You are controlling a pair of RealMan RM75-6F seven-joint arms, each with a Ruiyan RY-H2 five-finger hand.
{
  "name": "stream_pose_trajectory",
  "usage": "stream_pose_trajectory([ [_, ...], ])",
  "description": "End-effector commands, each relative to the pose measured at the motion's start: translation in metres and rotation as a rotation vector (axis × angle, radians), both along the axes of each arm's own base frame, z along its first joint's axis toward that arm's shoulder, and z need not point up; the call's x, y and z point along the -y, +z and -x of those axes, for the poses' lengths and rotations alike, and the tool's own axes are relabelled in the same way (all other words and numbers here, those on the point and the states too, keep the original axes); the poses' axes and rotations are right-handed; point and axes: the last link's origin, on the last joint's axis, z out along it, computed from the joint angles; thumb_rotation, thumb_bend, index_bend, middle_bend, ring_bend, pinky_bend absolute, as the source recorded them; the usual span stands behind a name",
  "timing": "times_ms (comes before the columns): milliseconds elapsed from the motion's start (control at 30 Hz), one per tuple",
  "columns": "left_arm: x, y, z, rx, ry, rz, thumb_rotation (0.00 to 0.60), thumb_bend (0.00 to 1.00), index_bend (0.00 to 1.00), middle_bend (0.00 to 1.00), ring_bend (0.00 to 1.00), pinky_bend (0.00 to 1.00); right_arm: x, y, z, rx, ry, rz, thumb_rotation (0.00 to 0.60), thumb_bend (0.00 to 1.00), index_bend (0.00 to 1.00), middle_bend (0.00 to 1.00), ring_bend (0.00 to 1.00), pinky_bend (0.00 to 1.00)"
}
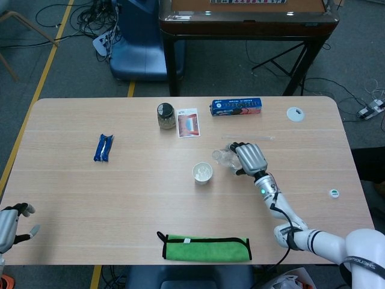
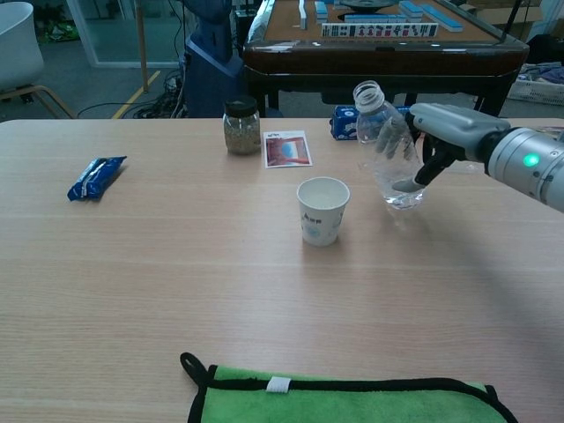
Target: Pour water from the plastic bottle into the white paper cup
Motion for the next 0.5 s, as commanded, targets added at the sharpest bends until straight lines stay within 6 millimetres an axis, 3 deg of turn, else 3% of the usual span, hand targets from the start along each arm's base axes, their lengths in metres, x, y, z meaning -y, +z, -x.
stream_pose_trajectory([
  [33, 0.0, 0.0, 0.0, 0.001, -0.001, 0.001, 0.6, 0.18, 0.46, 0.49, 0.48, 0.68, -0.005, -0.002, 0.014, 0.089, -0.019, -0.017, 0.6, 0.32, 0.58, 0.56, 0.46, 0.48],
  [233, 0.0, -0.001, 0.0, -0.002, -0.005, 0.002, 0.6, 0.18, 0.46, 0.49, 0.48, 0.68, -0.011, -0.001, 0.023, 0.23, -0.055, -0.053, 0.6, 0.32, 0.58, 0.56, 0.46, 0.48],
  [500, 0.0, -0.002, 0.0, -0.006, -0.007, 0.007, 0.6, 0.18, 0.46, 0.49, 0.48, 0.68, -0.017, -0.002, 0.036, 0.278, -0.079, -0.085, 0.6, 0.32, 0.58, 0.55, 0.46, 0.48],
])
